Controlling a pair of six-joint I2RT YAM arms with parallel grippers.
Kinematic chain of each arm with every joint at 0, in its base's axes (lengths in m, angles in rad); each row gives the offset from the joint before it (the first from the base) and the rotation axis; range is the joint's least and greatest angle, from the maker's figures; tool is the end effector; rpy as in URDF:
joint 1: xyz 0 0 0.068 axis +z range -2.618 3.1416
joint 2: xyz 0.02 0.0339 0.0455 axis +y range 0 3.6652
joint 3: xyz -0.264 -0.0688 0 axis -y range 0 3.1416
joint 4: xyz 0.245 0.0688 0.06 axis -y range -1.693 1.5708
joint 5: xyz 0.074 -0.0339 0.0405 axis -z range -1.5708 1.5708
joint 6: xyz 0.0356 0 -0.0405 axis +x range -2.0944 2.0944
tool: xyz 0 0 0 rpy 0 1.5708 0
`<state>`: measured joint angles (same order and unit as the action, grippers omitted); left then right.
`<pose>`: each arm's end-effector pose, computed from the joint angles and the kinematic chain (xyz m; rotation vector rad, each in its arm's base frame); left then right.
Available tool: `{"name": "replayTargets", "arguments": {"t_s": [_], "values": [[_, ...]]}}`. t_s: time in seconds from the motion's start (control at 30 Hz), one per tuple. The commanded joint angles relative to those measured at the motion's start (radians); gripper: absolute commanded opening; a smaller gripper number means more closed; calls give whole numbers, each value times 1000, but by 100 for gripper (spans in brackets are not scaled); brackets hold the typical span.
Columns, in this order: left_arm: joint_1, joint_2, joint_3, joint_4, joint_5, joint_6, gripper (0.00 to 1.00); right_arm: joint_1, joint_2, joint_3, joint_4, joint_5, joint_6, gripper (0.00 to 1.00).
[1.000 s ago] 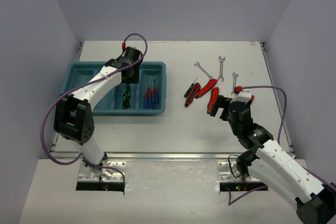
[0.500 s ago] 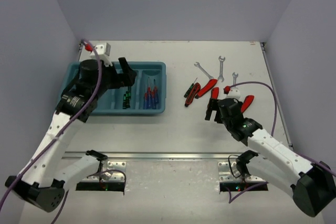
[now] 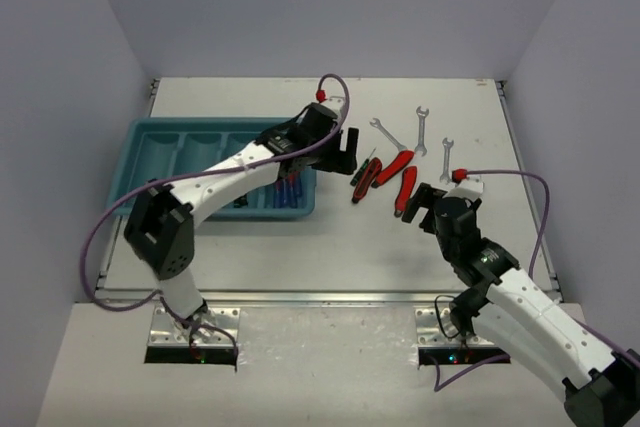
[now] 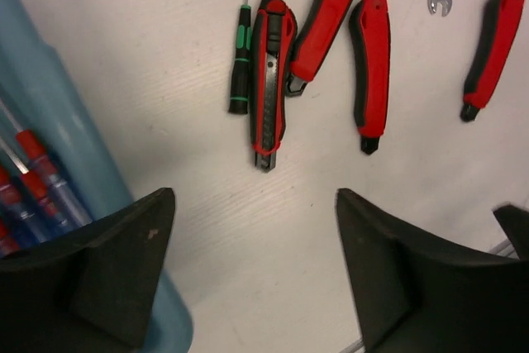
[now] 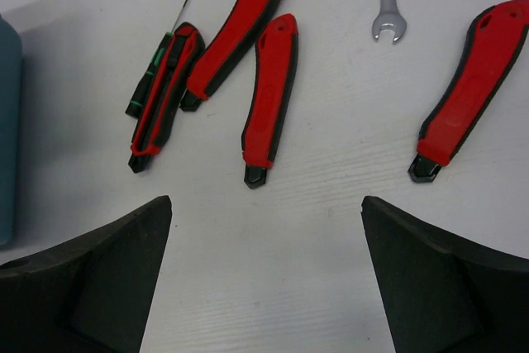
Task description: Sort the tools into containers
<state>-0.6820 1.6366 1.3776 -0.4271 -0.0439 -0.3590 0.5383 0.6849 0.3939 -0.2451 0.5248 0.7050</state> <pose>0.2916 -0.2347 0.3028 0.3471 2.2798 -0.4993 0.1444 0.0655 0.2142 0.4741 1.9802 0.2276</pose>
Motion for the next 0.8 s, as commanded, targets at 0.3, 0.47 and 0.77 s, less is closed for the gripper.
{"name": "replayTargets", "arguments": {"t_s": [0.3, 0.47, 0.77], "values": [[-25, 495, 389, 50, -60, -26, 37, -11, -76, -18, 10, 136, 10, 95], [-26, 568, 433, 37, -53, -12, 36, -9, -77, -17, 9, 116, 5, 94], [-17, 647, 463, 30, -53, -6, 33, -9, -67, -14, 10, 99, 1, 94]]}}
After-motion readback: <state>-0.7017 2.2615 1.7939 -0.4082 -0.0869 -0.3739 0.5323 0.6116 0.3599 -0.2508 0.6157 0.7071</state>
